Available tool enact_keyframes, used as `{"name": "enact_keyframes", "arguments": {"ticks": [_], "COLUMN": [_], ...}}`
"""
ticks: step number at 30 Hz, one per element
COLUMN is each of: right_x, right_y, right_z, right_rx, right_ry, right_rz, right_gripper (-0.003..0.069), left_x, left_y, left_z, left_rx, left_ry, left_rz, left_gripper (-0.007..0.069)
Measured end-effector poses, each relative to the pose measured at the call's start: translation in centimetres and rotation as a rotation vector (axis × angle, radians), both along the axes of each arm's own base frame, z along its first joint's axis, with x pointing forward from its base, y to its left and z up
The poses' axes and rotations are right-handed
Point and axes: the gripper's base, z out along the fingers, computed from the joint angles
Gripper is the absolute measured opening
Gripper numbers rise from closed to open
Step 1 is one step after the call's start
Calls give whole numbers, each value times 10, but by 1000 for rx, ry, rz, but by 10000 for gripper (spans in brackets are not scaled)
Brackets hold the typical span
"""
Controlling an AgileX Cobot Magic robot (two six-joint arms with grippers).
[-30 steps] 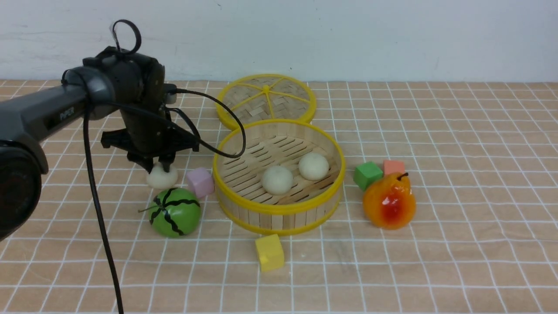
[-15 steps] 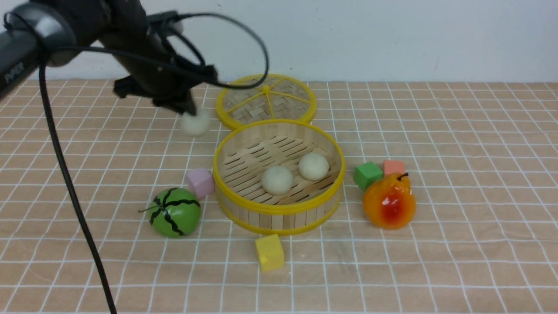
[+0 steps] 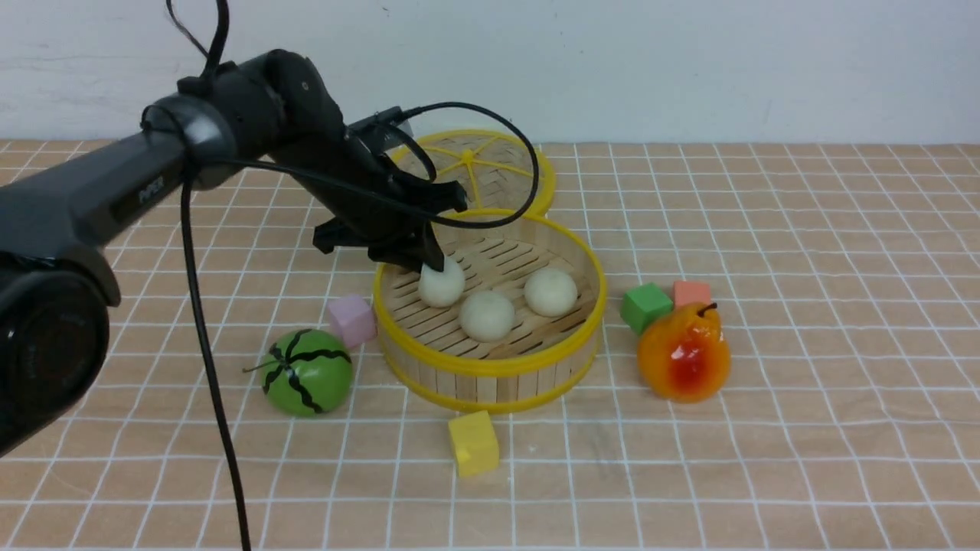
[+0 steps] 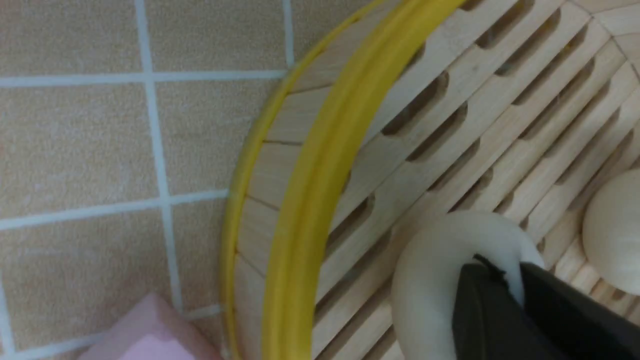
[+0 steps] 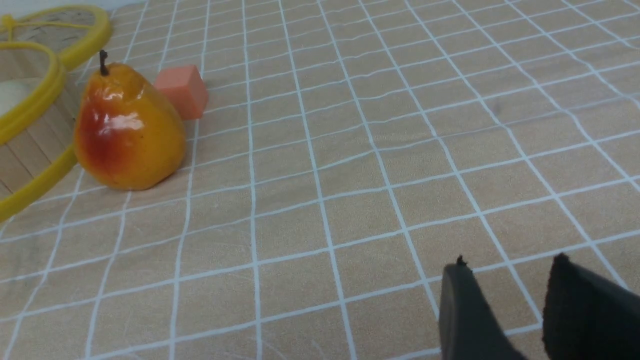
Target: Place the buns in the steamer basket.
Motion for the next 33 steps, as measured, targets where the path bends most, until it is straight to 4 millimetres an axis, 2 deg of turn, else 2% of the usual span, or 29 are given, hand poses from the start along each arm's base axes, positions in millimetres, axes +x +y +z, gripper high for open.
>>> {"name": "enact_keyframes", "arguments": {"ticks": [1, 6, 10, 13, 19, 20, 21, 22, 25, 27, 28, 30, 31, 32, 33], "right_x": [0, 0, 0, 0, 0, 0, 0, 0, 0, 0, 0, 0, 0, 0, 0], "right_y": [0, 0, 0, 0, 0, 0, 0, 0, 0, 0, 0, 0, 0, 0, 0], "right_z": [0, 0, 0, 0, 0, 0, 0, 0, 0, 0, 0, 0, 0, 0, 0], "right_rx": [0, 0, 0, 0, 0, 0, 0, 0, 0, 0, 0, 0, 0, 0, 0], "right_ry": [0, 0, 0, 0, 0, 0, 0, 0, 0, 0, 0, 0, 0, 0, 0], "right_rz": [0, 0, 0, 0, 0, 0, 0, 0, 0, 0, 0, 0, 0, 0, 0], "right_gripper": [241, 241, 241, 241, 241, 241, 241, 241, 241, 241, 241, 241, 241, 241, 241], "left_x": [1, -1, -4, -7, -28, -29, -39, -40, -65, -89, -89, -130, -133, -163, -174], "left_y": [-2, -5, -3, -1, 16, 17, 25, 25, 39, 47, 47, 59, 60, 68, 71], "left_z": [0, 0, 4, 16, 75, 77, 97, 100, 149, 186, 186, 228, 231, 252, 257], "left_rx": [5, 9, 35, 62, 168, 172, 222, 225, 267, 260, 261, 235, 233, 217, 214], "left_ry": [-16, -13, 8, 10, -8, -8, -28, -35, -144, -227, -227, -321, -327, -374, -387], "left_rz": [0, -9, -32, -48, 19, 25, 39, 42, 75, 94, 95, 112, 113, 121, 124], "left_gripper": [121, 269, 364, 395, 405, 405, 405, 405, 375, 340, 336, 263, 258, 204, 188]}}
